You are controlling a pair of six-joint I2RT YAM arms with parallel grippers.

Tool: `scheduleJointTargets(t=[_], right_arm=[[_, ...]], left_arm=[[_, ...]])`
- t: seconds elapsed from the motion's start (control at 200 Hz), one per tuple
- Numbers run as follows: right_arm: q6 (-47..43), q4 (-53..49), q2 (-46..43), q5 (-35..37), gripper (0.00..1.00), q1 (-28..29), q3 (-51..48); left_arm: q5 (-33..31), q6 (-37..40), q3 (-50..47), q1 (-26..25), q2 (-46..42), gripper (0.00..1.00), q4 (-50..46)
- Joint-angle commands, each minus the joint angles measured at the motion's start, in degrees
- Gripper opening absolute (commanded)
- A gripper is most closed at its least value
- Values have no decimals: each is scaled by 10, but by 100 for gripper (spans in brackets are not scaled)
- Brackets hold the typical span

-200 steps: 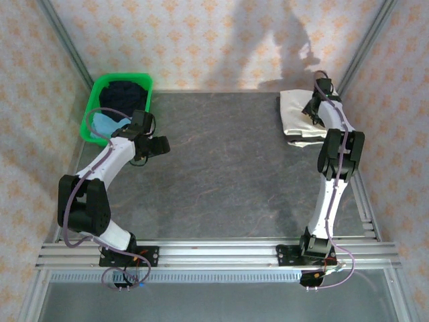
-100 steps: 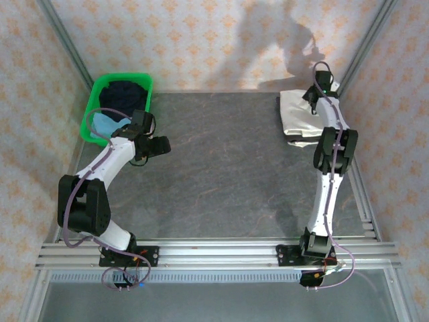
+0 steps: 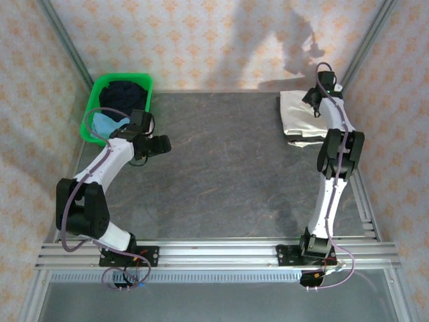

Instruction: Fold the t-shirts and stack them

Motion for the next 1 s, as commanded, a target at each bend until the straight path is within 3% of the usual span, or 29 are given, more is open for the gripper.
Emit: scheduleJointTargets(t=[0.0, 0.22, 0.45, 0.676, 0.831, 0.906, 0.996], right_arm=[[-16, 85, -91, -3, 90, 8, -83], [17, 132, -134, -25, 84, 36, -231], [-8, 56, -87, 74, 73, 66, -228], [-30, 49, -147, 82, 88, 67, -245], [-31, 68, -241, 76, 99, 68, -312], [-24, 104, -314, 73, 99, 69, -383], [-14, 166, -413, 75, 99, 72, -486]], left_arm=[[7, 9, -13, 8, -23, 84, 14], [10, 2, -34, 7, -50, 89, 39], [2, 4, -49, 7, -83, 95, 50], [10, -4, -49, 7, -85, 98, 60], [11, -15, -57, 7, -96, 100, 85], [-13, -22, -69, 8, -113, 100, 112], [-92, -29, -102, 7, -147, 100, 161]])
